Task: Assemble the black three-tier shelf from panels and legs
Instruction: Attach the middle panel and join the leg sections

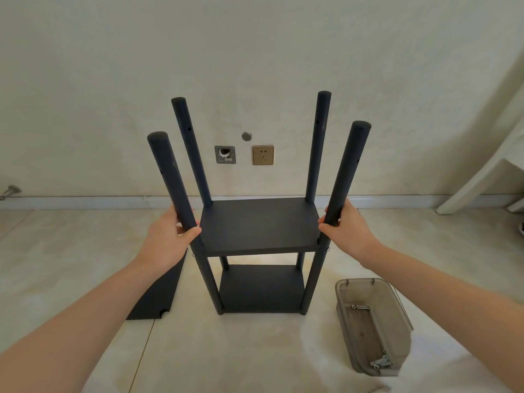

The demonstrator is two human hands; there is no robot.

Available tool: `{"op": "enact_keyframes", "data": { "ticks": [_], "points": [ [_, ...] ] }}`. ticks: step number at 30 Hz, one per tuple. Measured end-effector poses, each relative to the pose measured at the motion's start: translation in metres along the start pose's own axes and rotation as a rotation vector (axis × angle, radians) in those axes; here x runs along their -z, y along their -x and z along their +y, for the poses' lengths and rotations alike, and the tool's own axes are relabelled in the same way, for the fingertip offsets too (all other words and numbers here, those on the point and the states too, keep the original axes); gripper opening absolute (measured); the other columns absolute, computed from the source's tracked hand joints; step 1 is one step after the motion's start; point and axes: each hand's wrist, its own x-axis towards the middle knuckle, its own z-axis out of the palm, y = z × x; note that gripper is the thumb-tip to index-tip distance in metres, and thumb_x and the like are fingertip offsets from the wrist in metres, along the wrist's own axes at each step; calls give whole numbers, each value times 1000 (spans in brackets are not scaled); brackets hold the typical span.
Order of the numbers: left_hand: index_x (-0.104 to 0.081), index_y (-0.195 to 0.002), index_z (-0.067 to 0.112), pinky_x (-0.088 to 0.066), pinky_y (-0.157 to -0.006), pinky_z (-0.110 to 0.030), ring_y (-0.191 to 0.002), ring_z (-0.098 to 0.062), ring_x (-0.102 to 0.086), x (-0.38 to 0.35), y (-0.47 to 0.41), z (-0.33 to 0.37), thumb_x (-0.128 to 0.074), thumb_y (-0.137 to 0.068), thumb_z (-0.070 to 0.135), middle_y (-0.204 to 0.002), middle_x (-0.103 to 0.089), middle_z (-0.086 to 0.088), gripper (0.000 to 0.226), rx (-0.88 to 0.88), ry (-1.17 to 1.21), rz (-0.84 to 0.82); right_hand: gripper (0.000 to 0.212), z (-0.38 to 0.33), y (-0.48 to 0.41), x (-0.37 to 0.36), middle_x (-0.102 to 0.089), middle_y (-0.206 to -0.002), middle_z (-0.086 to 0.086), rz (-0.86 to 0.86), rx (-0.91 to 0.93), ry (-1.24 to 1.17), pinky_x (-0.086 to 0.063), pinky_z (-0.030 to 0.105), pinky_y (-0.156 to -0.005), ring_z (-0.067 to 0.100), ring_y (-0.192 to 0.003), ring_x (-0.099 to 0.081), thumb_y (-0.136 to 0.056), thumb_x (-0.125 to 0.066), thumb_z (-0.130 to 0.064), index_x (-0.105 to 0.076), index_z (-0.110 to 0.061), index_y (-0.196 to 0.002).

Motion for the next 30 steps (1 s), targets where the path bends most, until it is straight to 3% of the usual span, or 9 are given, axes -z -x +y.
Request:
{"op": "enact_keyframes", "data": {
  "ticks": [6,10,13,16,18,20,26,30],
  "points": [
    [-55,-130,11,-53,-99,-48,-111,-32,-67,3,9,2,-64,-98,20,-115,-62,0,35,23,-13,-48,24,4,12,-12,-57,-93,3,-25,-98,171,-38,16,-51,9,-71,-53,-97,-60,-27,-47,-11,-109],
    [-59,-131,13,-51,-96,-39,-109,-26,-67,12,9,0,-64,-99,24,-122,-67,-3,34,-23,-125,-56,24,8,29,-21,-52,-76,-3,-84,-181,249,-34,14,-48,7,-62,-51,-100,-53,-36,-45,-14,-93],
    [-65,-121,17,-53,-85,-26,-96,-15,-69,28,4,-11,-62,-100,24,-114,-70,2,22,20,-86,-187,26,3,44,-28,-54,-74,0,-110,-165,351,-37,16,-48,10,-62,-55,-100,-53,-31,-44,-16,-81],
    [-70,-97,20,-53,-70,-20,-90,-13,-71,48,0,-27,-65,-97,20,-96,-74,4,5,105,-61,-305,20,-2,62,-49,-58,-83,0,-204,-91,549,-41,18,-53,11,-69,-58,-100,-49,-33,-48,-16,-91],
    [-70,-95,21,-53,-70,-21,-87,-12,-72,62,-2,-36,-66,-96,19,-93,-75,5,5,127,-55,-333,23,-6,74,-73,-59,-91,-2,-306,-36,605,-47,16,-59,9,-73,-60,-101,-47,-34,-49,-14,-114],
    [-69,-96,21,-52,-69,-22,-85,-12,-72,74,-5,-46,-65,-96,18,-91,-75,5,5,142,-55,-338,36,-12,80,-100,-65,-107,2,-391,-16,586,-55,23,-75,15,-91,-66,-102,-48,-31,-44,-11,-131],
    [-70,-96,17,-51,-66,-22,-78,-10,-73,104,-8,-109,-63,-96,17,-84,-77,4,6,218,-69,-327,29,-28,78,-192,-66,-103,10,-602,-4,533,-56,36,-82,25,-93,-67,-102,-47,-25,-47,-8,-125],
    [-71,-93,19,-53,-65,-24,-74,-8,-72,106,-5,-173,-62,-95,15,-78,-76,8,9,292,-118,-344,27,-35,66,-255,-63,-111,11,-703,30,550,-49,31,-71,23,-85,-60,-101,-44,-20,-49,-6,-124]
  ]
}}
